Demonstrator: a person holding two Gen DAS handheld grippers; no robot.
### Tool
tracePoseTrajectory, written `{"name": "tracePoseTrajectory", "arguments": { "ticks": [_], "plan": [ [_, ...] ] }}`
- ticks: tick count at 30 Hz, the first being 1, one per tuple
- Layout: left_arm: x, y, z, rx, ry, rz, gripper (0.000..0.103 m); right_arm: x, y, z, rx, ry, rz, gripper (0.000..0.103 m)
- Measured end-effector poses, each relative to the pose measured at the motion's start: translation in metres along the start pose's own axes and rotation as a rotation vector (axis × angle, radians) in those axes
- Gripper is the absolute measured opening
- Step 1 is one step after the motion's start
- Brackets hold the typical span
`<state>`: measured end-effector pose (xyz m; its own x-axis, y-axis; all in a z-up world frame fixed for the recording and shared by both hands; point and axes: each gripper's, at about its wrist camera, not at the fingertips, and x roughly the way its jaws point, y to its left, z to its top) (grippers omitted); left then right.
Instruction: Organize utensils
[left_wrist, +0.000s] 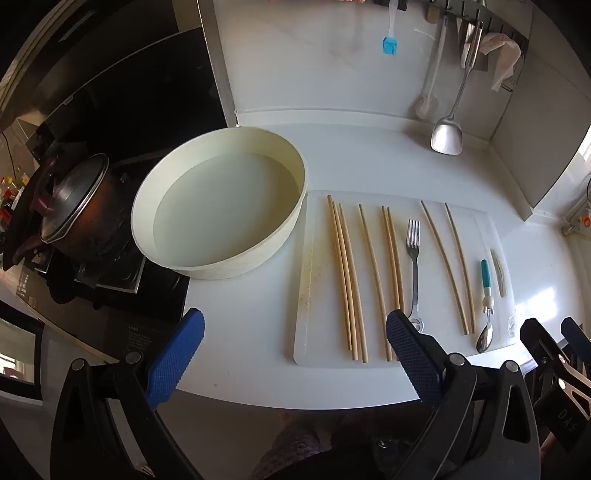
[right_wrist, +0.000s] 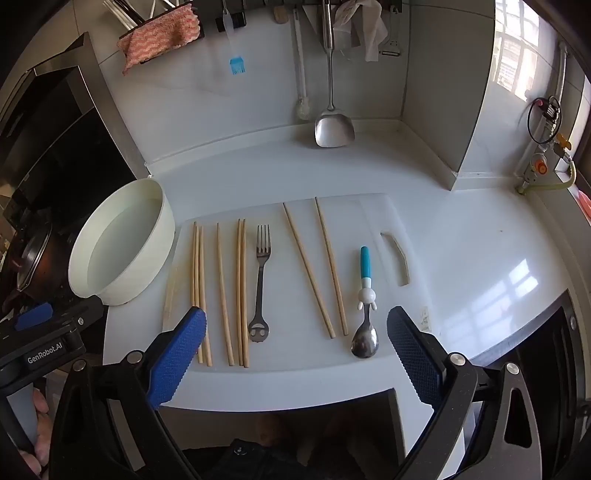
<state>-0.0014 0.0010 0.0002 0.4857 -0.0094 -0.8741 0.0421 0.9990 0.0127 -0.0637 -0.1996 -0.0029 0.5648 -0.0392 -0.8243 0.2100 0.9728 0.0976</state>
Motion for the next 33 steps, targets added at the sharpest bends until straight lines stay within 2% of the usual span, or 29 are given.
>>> {"name": "tracePoseTrajectory", "arguments": {
  "ticks": [1, 3, 10, 33],
  "plan": [
    [-0.001, 0.006, -0.003, -0.008, -0.011, -0.012, 0.097, 0.0, 0.0, 0.0, -0.001, 0.0, 0.0, 0.094],
    [0.001, 0.0, -0.001, 0.005, 0.001, 0.026, 0.097, -0.001, 0.001, 0.0, 0.0, 0.001, 0.002, 0.094],
    [0.0, 0.0, 0.004, 0.002, 0.005, 0.041, 0.097, -0.001, -0.001, 0.003, 0.009, 0.008, 0.003, 0.094],
    [-0.007, 0.01, 0.006, -0.007, -0.017, 0.048, 0.097, 0.0, 0.003, 0.0, -0.003, 0.002, 0.006, 0.094]
  ]
}}
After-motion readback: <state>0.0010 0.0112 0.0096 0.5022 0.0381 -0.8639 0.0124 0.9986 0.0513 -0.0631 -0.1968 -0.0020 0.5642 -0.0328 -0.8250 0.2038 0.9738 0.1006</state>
